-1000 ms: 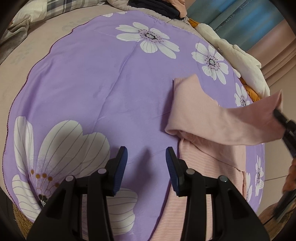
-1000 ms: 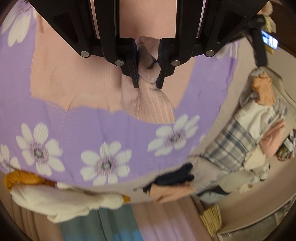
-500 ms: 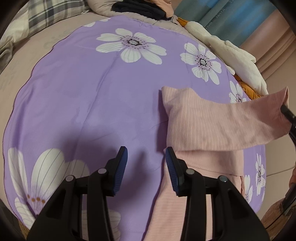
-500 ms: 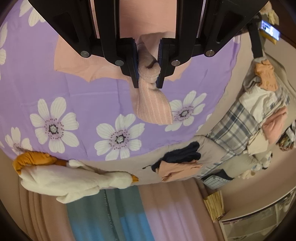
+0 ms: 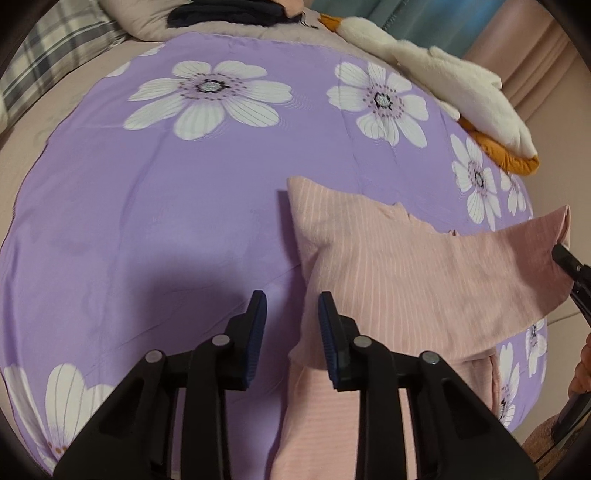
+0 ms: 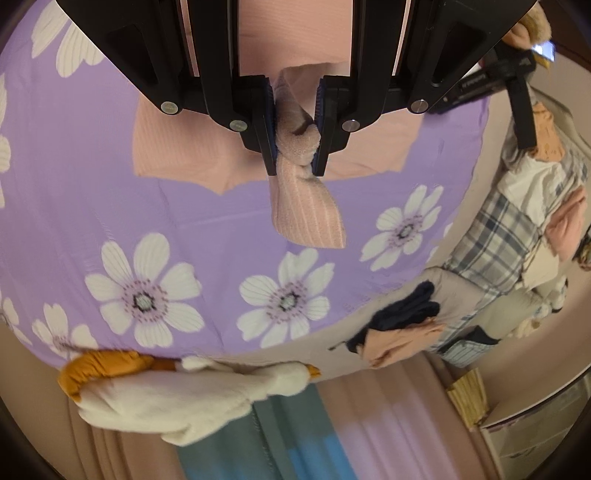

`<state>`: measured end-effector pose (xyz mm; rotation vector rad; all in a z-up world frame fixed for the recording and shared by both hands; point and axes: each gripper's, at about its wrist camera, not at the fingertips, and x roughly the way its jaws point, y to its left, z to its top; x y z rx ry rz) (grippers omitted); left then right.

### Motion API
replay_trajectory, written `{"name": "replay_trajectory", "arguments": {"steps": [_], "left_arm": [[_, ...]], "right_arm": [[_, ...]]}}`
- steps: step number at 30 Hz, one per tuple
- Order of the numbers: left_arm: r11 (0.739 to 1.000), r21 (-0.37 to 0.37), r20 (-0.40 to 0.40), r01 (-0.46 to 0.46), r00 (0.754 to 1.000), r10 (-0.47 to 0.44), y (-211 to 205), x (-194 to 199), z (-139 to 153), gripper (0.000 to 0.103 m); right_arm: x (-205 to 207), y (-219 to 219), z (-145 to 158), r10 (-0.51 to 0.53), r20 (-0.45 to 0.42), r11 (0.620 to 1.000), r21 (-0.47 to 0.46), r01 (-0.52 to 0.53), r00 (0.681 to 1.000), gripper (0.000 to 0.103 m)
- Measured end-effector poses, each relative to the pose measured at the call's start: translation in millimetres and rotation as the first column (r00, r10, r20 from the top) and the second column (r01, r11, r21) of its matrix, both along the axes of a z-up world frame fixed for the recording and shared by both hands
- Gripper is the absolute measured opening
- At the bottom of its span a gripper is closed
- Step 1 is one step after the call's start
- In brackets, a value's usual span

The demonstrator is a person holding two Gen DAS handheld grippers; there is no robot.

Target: Fold small clothes

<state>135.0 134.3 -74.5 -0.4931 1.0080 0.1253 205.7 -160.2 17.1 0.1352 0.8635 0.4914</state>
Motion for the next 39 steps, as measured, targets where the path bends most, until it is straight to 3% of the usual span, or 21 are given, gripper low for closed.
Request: {"name": "replay_trajectory", "arguments": {"steps": [10,20,35,39], "left_arm": [[0.996,0.086,-0.095,0.038,0.995,-0.030,-12.4,26.0,-30.0,0.028],[0.992,0.121,-0.115,0.042,0.993,-0.028,-11.2,26.8,-39.3,0.032],[0.992,0.123,-0.116,0.022,0.993,-0.007,-11.1,27.2,-41.4,0.033],[0.992,0.124,-0.117,0.020,0.993,-0.005,-11.5,27.4,-41.2,0.033]], "right_arm": [[14.5,-24.8,-56.7,-0.033,-0.123,0.999,0.018,0.036,0.992,0.019],[19.5,-58.7,-98.6,-0.112,-0.220,0.991,0.042,0.124,0.969,0.019],[4.8,-107.0,-96.9,-0.229,-0.231,0.968,0.046,0.246,0.945,0.019],[3.3,-108.2,-97.2,-0.216,-0.244,0.969,0.067,0.238,0.946,0.019]]}}
